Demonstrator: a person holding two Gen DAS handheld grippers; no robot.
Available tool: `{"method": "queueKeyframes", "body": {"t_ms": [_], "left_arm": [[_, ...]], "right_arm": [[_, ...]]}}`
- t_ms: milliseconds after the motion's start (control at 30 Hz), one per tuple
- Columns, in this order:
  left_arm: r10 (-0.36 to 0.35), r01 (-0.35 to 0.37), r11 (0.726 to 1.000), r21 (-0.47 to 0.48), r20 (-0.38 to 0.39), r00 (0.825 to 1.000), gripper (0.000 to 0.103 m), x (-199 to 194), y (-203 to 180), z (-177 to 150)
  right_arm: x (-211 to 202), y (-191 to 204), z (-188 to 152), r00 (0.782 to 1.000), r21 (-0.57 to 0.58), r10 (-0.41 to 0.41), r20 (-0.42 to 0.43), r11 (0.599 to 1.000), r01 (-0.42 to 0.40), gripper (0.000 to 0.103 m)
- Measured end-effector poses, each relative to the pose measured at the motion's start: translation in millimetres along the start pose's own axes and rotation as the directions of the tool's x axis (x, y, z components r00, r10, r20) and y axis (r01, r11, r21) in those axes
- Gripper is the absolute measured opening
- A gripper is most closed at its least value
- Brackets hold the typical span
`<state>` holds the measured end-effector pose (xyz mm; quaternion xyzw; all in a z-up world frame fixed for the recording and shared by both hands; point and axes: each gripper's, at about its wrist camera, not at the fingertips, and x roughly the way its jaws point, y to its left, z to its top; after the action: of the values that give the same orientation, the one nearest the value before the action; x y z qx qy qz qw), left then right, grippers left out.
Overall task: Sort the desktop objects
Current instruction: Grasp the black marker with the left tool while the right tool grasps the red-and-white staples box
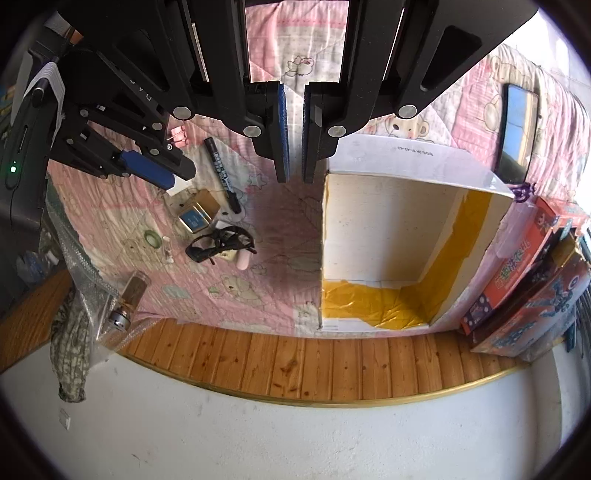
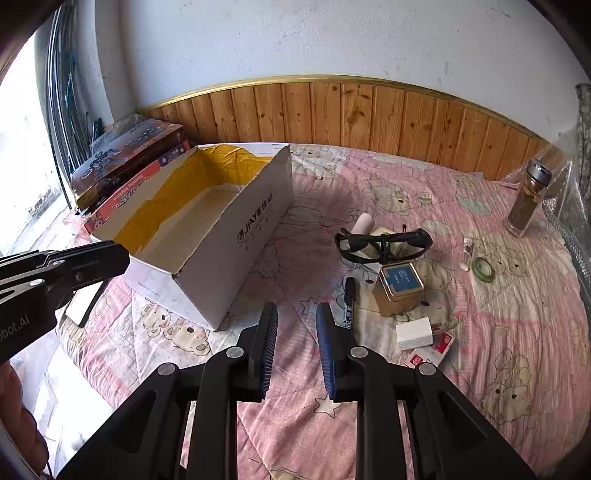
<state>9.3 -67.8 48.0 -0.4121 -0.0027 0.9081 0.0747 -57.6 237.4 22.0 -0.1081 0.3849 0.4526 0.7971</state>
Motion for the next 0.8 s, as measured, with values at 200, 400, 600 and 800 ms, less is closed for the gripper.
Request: {"method": "queueKeyframes", "body": {"t_ms": [200, 400, 600, 800], "left_arm": [[-0.065, 0.066, 0.998, 0.016, -0.066, 0.996, 0.009, 27, -18, 1], [-0.163, 0.169, 0.985, 0.027, -0.144, 0.976, 0.026, 58, -40, -3], [-0.24, 0.257, 0.966, 0.041, -0.248, 0.939, 0.033, 93, -69, -14], [-0.234, 0.255, 0.967, 0.023, -0.323, 0.917, 0.034, 130, -79, -20]], "right_arm": [[10, -48, -17, 1.0, 0.12, -0.002, -0.016, 0.993, 0.004, 0.048], [19, -108, -39, 0.998, 0.264, -0.038, -0.053, 0.963, 0.051, 0.055], [35, -153, -65, 0.993, 0.366, -0.054, -0.107, 0.926, 0.09, 0.056], [58, -161, -71, 0.991, 0.401, -0.027, -0.128, 0.913, 0.077, 0.056]]}}
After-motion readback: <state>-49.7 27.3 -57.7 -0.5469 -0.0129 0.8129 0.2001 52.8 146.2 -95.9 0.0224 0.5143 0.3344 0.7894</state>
